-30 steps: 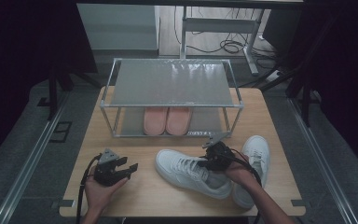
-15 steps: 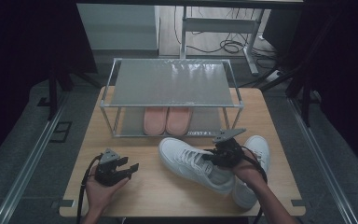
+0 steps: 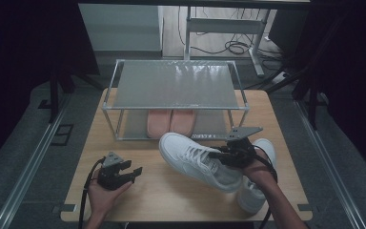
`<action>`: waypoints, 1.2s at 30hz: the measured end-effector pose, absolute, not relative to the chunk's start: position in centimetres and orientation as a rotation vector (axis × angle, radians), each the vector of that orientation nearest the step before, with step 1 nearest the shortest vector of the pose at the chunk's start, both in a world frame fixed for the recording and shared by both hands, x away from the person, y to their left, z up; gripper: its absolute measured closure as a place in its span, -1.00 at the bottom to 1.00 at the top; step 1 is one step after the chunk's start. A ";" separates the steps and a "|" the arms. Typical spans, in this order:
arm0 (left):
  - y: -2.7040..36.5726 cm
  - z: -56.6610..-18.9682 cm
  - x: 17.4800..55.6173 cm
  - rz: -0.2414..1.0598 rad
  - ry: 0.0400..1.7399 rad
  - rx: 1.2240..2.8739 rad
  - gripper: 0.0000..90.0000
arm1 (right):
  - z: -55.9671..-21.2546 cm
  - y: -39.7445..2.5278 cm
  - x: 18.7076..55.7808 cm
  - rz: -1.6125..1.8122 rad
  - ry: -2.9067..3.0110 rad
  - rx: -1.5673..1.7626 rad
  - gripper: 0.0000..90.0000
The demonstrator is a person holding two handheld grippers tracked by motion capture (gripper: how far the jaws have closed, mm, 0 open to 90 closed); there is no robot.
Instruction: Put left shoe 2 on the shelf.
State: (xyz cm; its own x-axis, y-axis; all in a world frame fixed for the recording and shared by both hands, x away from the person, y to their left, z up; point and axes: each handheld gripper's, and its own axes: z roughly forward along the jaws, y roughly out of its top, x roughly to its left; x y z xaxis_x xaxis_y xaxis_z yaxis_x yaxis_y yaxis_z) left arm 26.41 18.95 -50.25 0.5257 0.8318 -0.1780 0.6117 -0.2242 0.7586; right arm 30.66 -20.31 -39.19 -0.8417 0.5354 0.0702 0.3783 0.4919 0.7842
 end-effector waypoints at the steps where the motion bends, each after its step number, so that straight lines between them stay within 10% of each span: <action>1: 18.9 -50.2 26.4 0.338 1.179 1.941 -0.01 | -39.1 -20.3 30.6 1.277 2.547 0.790 0.80; 36: 18.6 -50.2 26.5 0.322 1.176 1.944 -0.01 | -31.1 -18.3 33.1 1.465 2.386 0.790 0.80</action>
